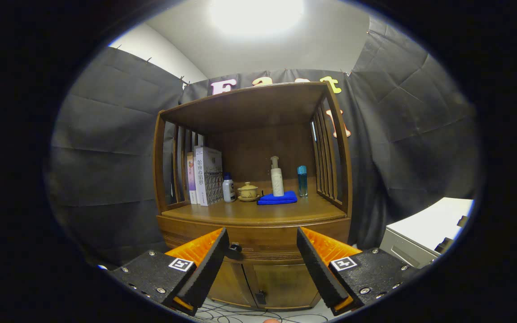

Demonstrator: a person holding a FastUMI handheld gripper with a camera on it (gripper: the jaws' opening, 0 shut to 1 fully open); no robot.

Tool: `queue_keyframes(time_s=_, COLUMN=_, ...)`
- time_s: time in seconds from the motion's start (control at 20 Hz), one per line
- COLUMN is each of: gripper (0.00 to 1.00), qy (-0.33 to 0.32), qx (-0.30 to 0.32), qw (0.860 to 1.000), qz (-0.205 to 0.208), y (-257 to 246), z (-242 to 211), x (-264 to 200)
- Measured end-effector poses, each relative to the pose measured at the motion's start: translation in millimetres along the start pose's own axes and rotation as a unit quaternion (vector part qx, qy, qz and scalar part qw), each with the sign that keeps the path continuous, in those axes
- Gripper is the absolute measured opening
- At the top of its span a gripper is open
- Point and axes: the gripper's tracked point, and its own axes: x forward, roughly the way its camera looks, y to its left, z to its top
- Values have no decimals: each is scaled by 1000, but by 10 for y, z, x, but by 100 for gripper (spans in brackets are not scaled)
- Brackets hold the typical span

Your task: Pull open the drawer, take out the items inside it, and place them on the countertop above the cabinet.

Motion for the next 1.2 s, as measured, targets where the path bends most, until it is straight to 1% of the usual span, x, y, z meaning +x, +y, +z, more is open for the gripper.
queue_keyframes(time_s=0.3, gripper=95, qy=13, qx=3, qw=1000, qz=6, y=100, z=-150, x=163)
queue_keyframes(time_s=0.55, gripper=95, qy=35, qx=-1, qw=999, qz=11, y=214, z=-338, x=488)
queue_keyframes(time_s=0.8, gripper=95, qy=44, qx=-8, qw=999, qz=12, y=290, z=-510, x=709)
queue_keyframes(time_s=0.95, gripper=95, qy=42, qx=0, qw=999, qz=16, y=407, z=-588, x=862)
queue_keyframes(time_s=1.2, gripper=95, qy=51, qx=25, qw=998, qz=9, y=387, z=-800, x=1067)
